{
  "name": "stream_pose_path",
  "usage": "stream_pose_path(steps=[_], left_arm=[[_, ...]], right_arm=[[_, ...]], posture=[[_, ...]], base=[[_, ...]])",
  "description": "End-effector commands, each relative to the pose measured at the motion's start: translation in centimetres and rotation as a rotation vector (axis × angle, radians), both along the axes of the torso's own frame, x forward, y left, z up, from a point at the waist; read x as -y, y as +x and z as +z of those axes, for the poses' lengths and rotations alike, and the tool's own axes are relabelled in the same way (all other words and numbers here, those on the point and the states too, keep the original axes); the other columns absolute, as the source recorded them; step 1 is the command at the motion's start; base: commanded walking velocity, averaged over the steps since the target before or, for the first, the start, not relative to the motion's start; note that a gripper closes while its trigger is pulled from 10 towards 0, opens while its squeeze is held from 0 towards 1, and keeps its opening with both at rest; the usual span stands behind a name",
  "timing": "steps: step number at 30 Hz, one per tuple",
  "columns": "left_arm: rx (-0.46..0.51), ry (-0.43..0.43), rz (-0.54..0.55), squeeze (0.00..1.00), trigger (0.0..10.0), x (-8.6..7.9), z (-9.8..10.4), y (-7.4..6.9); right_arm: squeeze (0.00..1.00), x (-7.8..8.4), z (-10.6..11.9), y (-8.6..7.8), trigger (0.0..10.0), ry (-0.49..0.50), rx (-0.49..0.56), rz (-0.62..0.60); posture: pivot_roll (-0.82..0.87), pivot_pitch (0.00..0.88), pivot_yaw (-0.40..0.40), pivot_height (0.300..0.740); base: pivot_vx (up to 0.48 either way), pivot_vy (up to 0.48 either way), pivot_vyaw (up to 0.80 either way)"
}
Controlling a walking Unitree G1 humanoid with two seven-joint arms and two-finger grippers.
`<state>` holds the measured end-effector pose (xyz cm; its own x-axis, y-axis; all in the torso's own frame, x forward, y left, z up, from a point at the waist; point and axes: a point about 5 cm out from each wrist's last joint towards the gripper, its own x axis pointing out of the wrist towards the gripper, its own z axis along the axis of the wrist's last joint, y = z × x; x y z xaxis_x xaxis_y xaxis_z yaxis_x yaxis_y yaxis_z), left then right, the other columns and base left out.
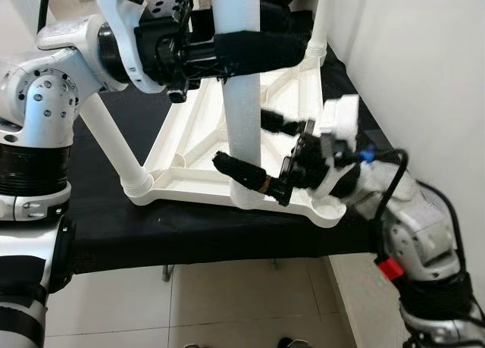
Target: Building children table
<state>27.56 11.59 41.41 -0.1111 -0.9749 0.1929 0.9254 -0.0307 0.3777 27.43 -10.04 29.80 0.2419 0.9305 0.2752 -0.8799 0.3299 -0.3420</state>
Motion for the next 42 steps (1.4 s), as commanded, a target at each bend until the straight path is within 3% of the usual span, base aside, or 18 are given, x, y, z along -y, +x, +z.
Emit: stream_pose_path(steps=[1,5,6,7,8,17,25,27,32,42], left_arm=[[0.024,0.012,-0.019,0.0,0.0,0.0,0.5,-0.5],[0.015,-0.001,-0.036,0.0,0.0,0.4,0.5,-0.6],[0.015,-0.001,-0.036,0.0,0.0,0.4,0.5,-0.6],[0.015,0.001,-0.037,0.0,0.0,0.5,0.5,-0.6],[0.012,0.007,-0.042,0.0,0.0,0.6,0.5,-0.6],[-0.006,0.031,-0.061,0.0,0.0,0.5,0.6,0.7],[-0.007,0.023,-0.064,0.0,0.0,0.5,0.8,1.3],[-0.012,0.019,-0.062,0.0,0.0,0.7,0.8,1.8],[-0.016,0.03,-0.074,0.0,0.0,1.0,0.7,2.0],[-0.017,0.052,-0.138,0.0,0.0,2.6,0.0,0.3]], right_arm=[[1.0,-0.3,-0.2,-0.1,10.0,-0.012,-0.001,0.022],[1.0,-2.8,-0.9,0.2,10.0,-0.111,0.022,0.04],[1.0,-2.8,-0.9,0.2,10.0,-0.111,0.022,0.04],[0.91,-3.3,-1.0,0.4,10.0,-0.115,0.006,0.032],[0.0,-3.7,-0.9,0.6,10.0,-0.12,-0.003,0.022],[0.0,-4.3,-0.7,1.3,10.0,-0.187,-0.047,-0.02],[0.0,-4.1,-0.5,1.9,10.0,-0.158,-0.111,-0.076],[0.0,-4.3,-0.5,2.0,0.0,-0.129,-0.141,-0.095],[0.0,-4.5,-0.4,2.1,0.0,-0.111,-0.177,-0.105],[0.0,-4.7,-0.3,2.3,0.0,-0.113,-0.204,-0.133]], posture=[[-0.03,0.173,0.046,0.74],[-0.03,0.174,0.043,0.74],[-0.03,0.174,0.043,0.74],[-0.03,0.174,0.043,0.74],[-0.03,0.175,0.043,0.74],[-0.04,0.173,0.044,0.74],[-0.04,0.172,0.045,0.74],[-0.04,0.173,0.047,0.74],[-0.04,0.171,0.048,0.74],[-0.05,0.171,0.046,0.74]], base=[[0.0,0.0,0.0],[0.0,0.0,0.0],[0.0,0.0,0.0],[0.0,0.0,0.0],[0.0,0.0,0.0],[0.0,0.0,0.0],[0.0,0.0,0.0],[0.0,0.0,0.0],[0.0,0.0,0.0],[0.0,0.0,0.0]])
